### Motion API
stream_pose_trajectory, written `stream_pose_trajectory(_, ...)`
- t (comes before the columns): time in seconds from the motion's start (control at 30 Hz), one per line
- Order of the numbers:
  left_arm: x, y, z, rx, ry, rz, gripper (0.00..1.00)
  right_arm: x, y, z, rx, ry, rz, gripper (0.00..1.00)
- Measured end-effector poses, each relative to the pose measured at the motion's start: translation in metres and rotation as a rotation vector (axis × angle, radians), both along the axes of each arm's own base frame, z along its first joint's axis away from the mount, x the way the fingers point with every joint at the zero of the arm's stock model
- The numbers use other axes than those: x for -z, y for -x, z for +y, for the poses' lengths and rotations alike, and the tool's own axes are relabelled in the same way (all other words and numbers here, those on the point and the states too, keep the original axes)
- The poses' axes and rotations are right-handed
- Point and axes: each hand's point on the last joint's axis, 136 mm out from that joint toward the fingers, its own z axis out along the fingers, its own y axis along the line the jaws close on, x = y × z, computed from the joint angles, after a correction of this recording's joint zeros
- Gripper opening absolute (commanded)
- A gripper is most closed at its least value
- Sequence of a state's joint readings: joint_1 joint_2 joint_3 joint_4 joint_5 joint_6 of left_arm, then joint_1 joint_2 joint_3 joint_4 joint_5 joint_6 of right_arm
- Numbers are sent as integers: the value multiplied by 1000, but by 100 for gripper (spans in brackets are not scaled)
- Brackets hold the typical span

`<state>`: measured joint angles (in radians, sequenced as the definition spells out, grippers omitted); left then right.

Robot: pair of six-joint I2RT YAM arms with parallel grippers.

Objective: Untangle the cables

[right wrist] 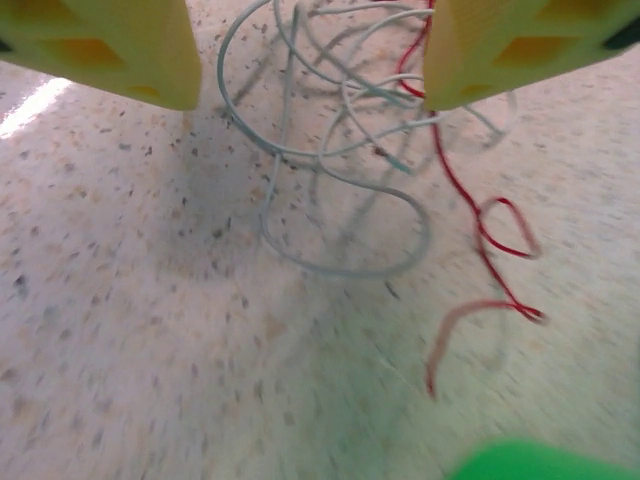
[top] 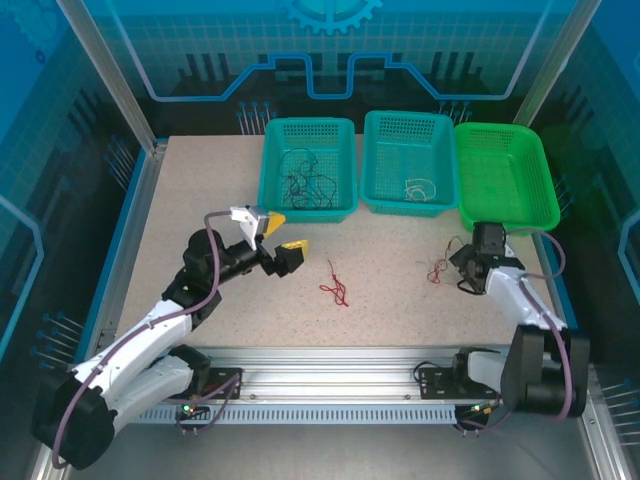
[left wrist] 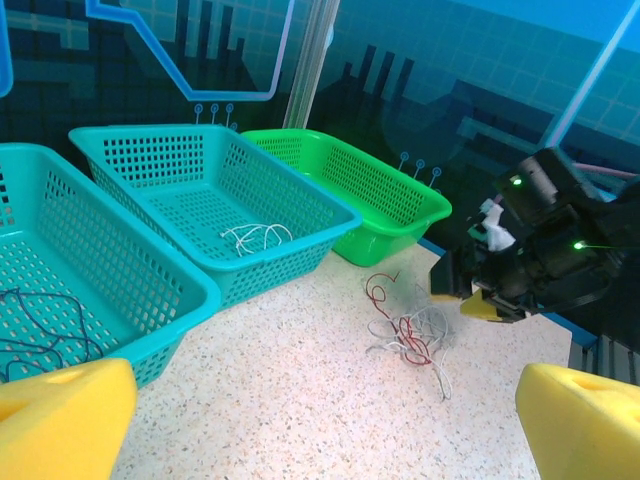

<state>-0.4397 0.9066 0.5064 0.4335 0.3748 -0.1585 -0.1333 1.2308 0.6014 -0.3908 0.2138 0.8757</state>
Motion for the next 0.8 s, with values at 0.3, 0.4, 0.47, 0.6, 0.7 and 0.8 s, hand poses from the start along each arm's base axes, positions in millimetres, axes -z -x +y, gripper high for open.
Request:
stream_pose_trajectory(0.3, 4, 2, -2, 5, -1, 2, 99, 31, -4, 2, 23, -87, 60, 11)
stream_pose_trajectory(0.4, 3, 1, -1, -1, -1, 0, 99, 28, -5, 0, 15, -89, 33, 5)
stream_pose_trajectory(0.47, 3, 1, -1, -3, 0, -1, 99, 16, -6, 2, -9, -78, -12, 4)
stream_pose_trajectory(0.6, 2, 3, -4, 10, 2, -5, 99, -25, -16, 8, -97, -58, -165, 0)
stream_pose_trajectory(0.7, 9, 6, -13, 36, -4, 19, 99, -61, -22, 20, -191, -45, -294, 0)
stream_pose_trajectory(0.8, 14, 6, -24, 62, -1, 65, 99, -95, -28, 52, -361, -48, -405, 0)
